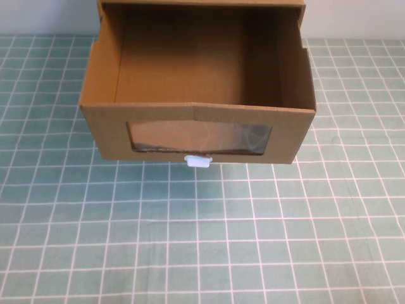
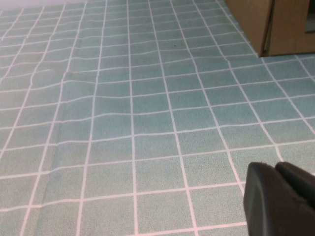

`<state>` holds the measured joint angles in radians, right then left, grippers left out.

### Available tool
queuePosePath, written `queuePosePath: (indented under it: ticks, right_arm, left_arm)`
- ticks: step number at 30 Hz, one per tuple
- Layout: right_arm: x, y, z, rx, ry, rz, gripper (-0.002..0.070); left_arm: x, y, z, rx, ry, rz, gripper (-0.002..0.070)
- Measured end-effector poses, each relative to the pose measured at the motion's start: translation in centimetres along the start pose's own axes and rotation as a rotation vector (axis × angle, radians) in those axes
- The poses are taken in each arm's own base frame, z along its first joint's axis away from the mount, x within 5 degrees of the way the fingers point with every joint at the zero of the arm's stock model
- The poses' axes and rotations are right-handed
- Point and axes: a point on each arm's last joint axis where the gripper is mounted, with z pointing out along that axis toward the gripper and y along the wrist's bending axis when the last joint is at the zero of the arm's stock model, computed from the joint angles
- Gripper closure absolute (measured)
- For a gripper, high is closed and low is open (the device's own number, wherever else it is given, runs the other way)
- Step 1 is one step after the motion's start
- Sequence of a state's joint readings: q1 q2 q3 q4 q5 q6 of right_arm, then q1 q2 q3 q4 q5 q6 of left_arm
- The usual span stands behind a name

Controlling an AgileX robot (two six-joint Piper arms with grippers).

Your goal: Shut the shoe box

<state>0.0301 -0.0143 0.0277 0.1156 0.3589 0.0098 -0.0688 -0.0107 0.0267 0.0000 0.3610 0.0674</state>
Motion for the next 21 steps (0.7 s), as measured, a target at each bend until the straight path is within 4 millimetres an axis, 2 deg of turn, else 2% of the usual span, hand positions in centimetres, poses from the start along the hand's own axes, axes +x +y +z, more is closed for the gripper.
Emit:
queuePosePath:
  ticks: [21]
  right_arm:
    - [0.0,0.0,0.0,0.0,0.0,0.0,0.0689]
  left_arm:
    - [0.0,0.07,0.0,-0.007,0.0,0.02,0.068]
